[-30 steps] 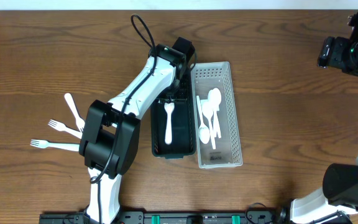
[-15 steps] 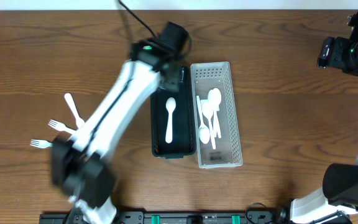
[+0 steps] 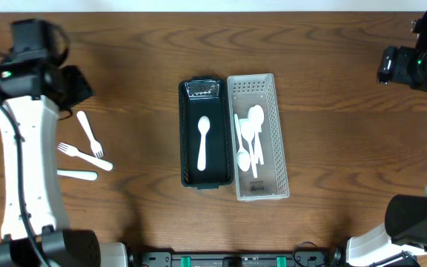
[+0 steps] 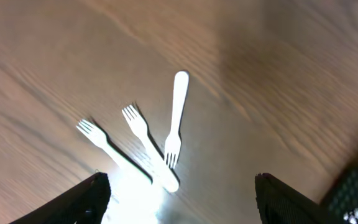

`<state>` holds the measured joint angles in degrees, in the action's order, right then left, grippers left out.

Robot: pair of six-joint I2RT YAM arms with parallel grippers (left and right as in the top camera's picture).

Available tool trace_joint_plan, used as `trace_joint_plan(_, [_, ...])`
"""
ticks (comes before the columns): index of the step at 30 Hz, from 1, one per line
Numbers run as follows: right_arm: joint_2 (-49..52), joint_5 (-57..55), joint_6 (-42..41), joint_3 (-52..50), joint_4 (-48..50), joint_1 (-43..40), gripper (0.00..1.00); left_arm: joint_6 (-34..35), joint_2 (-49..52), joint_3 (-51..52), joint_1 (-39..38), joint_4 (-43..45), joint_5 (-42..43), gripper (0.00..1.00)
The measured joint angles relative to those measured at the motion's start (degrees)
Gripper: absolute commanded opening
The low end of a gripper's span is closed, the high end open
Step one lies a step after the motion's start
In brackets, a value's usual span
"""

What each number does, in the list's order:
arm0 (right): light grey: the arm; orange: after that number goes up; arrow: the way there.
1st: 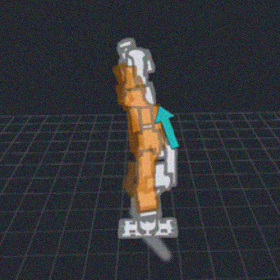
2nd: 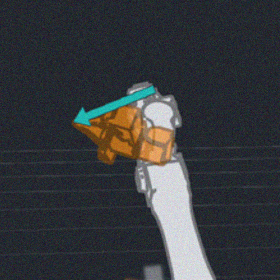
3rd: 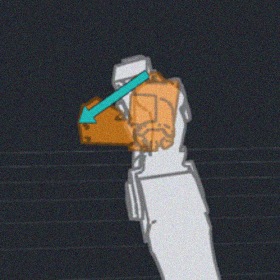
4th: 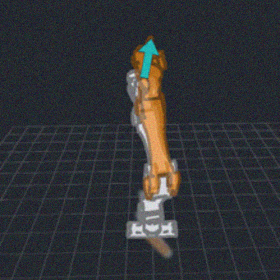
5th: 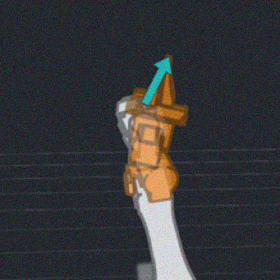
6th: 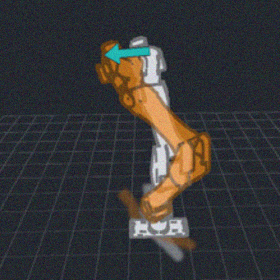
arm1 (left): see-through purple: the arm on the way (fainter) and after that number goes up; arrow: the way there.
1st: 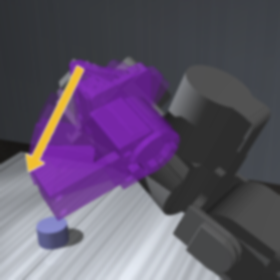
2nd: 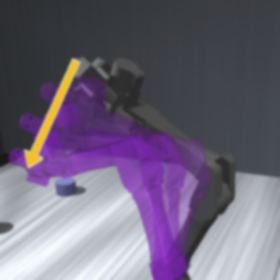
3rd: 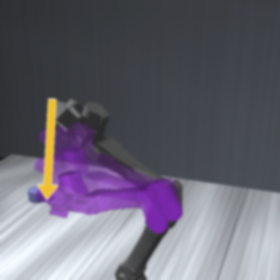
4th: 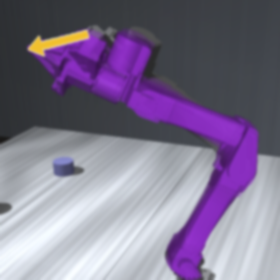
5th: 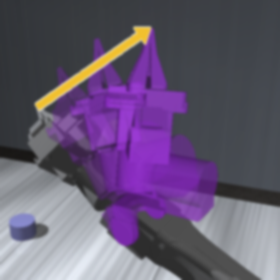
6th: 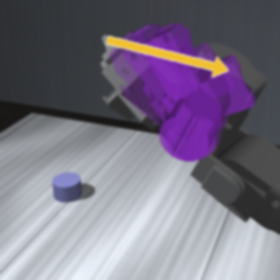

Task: Pack container
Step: 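Move the left gripper back and grasp a white fork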

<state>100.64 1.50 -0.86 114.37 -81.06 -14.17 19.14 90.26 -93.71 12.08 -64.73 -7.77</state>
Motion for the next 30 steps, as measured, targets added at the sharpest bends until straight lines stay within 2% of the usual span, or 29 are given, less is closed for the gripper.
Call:
trace_joint_plan(5, [0.0,0.0,0.09,0.0,-1.05,0.0,0.9,0.5,3.87,7.48,5.22,6.47,4.07,0.78])
trace_joint_plan(11, [0.0,0.0,0.09,0.0,-2.12,0.0,0.9,0.55,11.61,13.35,5.97,10.99,6.08,0.78])
trace_joint_plan(19, [0.0,0.0,0.09,0.0,-3.32,0.0,0.9,0.33,20.39,14.05,5.97,14.67,6.51,0.78])
trace_joint_plan(30, [0.0,0.0,0.09,0.0,-3.61,0.0,0.9,-0.31,27.34,14.05,5.97,17.44,7.63,0.78])
